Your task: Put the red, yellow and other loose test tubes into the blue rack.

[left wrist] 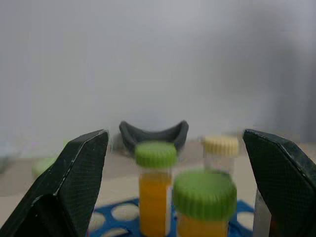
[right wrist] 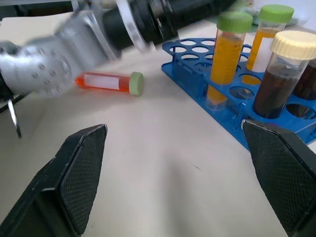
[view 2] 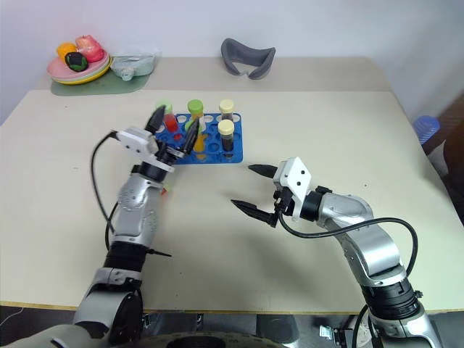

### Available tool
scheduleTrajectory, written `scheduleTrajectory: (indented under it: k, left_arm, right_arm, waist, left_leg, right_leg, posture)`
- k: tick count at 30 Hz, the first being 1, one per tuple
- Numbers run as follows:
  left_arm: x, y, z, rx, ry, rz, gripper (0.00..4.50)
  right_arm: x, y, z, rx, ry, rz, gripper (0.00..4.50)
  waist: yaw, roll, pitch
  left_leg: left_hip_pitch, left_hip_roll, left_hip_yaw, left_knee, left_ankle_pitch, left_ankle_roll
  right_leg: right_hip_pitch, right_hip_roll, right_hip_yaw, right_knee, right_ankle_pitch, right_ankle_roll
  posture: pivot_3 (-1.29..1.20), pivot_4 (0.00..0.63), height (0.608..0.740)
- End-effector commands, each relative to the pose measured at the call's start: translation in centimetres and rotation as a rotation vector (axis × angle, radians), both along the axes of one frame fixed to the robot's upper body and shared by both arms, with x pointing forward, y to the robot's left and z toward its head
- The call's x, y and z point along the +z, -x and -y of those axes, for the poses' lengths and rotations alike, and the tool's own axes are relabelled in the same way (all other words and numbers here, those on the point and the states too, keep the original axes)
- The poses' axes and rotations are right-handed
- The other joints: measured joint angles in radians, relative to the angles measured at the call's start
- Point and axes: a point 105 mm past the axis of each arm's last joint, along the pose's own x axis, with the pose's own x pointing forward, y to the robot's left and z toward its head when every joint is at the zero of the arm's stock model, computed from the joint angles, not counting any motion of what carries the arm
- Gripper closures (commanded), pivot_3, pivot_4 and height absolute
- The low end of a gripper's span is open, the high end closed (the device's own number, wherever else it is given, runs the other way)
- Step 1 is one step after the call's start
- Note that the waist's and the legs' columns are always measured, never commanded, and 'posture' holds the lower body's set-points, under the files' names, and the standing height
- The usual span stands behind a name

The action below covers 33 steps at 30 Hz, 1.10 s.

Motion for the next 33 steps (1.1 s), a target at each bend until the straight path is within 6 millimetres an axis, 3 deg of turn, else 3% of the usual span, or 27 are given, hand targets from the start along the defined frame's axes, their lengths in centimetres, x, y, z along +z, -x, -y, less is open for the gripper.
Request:
scheduleTrajectory:
  k: [1,5,8,12,16,17,19,23,26,29,33]
  left_arm:
    - [4.6,2.2,-1.3,0.002,-0.009,0.131,0.07]
    - [7.7,4.0,-1.9,-0.014,-0.061,0.167,0.07]
    - [7.9,4.3,-2.0,-0.019,-0.161,0.093,0.07]
    - [6.4,3.5,-2.8,-0.025,-0.22,-0.147,0.07]
    - [4.4,3.3,-4.5,-0.005,-0.323,-0.47,0.07]
    - [4.3,3.4,-4.6,-0.025,-0.31,-0.538,0.07]
    - [3.6,3.8,-4.8,0.016,-0.441,-0.692,0.07]
    - [3.6,4.6,-4.8,-0.001,-0.506,-0.834,0.07]
    - [1.3,5.2,-5.5,-0.043,-0.607,-1.092,0.07]
    - [0.6,5.6,-5.9,-0.052,-0.643,-1.167,0.07]
    - [-2.6,6.3,-7.2,0.055,-0.804,-1.292,0.07]
  right_arm:
    - [1.0,0.2,0.3,0.004,-0.009,0.041,0.0]
    - [0.9,0.1,0.5,0.002,-0.004,0.041,0.0]
    - [1.0,0.0,0.6,0.004,-0.001,0.043,0.0]
    - [0.9,0.1,0.9,0.03,0.033,0.022,0.0]
    - [-0.1,1.4,2.1,0.134,0.193,-0.038,0.0]
    - [-0.1,1.4,2.2,0.138,0.207,-0.036,0.0]
    - [-0.1,1.3,2.3,0.15,0.213,-0.034,0.0]
    - [-0.4,1.2,2.5,0.159,0.22,-0.038,0.0]
    - [-0.5,1.3,2.3,0.168,0.22,-0.037,0.0]
    - [-0.6,1.3,2.0,0.175,0.216,-0.037,0.0]
    - [-0.5,1.5,1.7,0.184,0.211,-0.037,0.0]
  waist:
    - [0.001,0.0,0.0]
    - [0.003,0.0,0.0]
    - [0.0,0.0,0.0]
    - [-0.002,0.0,0.0]
    - [-0.002,0.0,0.0]
    - [-0.002,0.0,0.0]
    - [-0.003,-0.001,0.001]
    - [-0.005,-0.001,0.001]
    - [-0.015,-0.001,0.001]
    - [-0.028,0.0,0.001]
    - [-0.029,0.0,0.001]
  left_leg:
    - [0.0,0.0,0.0,0.0,0.0,0.0]
    - [0.0,0.0,0.0,0.0,0.0,0.0]
    - [0.001,0.0,0.0,0.0,0.0,0.0]
    - [0.001,0.0,0.0,0.0,-0.001,0.002]
    - [0.001,0.0,0.0,0.0,-0.001,0.002]
    - [0.001,0.0,0.0,0.0,-0.001,0.002]
    - [0.001,0.001,-0.001,0.0,-0.001,0.003]
    - [0.001,0.0,-0.001,0.0,-0.001,0.003]
    - [0.001,0.0,-0.001,-0.001,-0.001,0.002]
    - [0.001,0.0,-0.001,-0.001,-0.001,0.002]
    - [0.001,0.001,-0.001,0.0,-0.001,0.002]
  right_leg:
    - [0.0,0.0,0.0,0.0,0.0,0.0]
    - [0.001,0.0,0.0,0.0,0.0,0.0]
    - [0.001,0.0,0.0,0.001,0.0,0.0]
    - [0.001,0.0,0.0,0.001,0.0,0.0]
    - [0.0,0.0,0.0,0.001,0.0,0.0]
    - [0.001,0.0,0.0,0.001,0.0,0.0]
    - [0.0,0.001,0.0,0.001,0.0,0.0]
    - [0.001,0.001,-0.001,0.001,0.0,0.0]
    - [0.0,0.001,-0.001,0.001,0.0,0.0]
    - [0.0,0.001,0.0,0.001,0.0,0.0]
    - [0.0,0.001,0.0,0.002,0.0,0.0]
  posture:
    - [0.0,0.15,0.74]
    - [0.0,0.15,0.74]
    - [0.0,0.15,0.74]
    - [0.0,0.15,0.74]
    - [0.0,0.15,0.74]
    - [0.0,0.15,0.74]
    - [0.0,0.15,0.74]
    - [0.0,0.15,0.74]
    - [0.0,0.15,0.74]
    - [0.0,0.15,0.74]
    - [0.0,0.15,0.74]
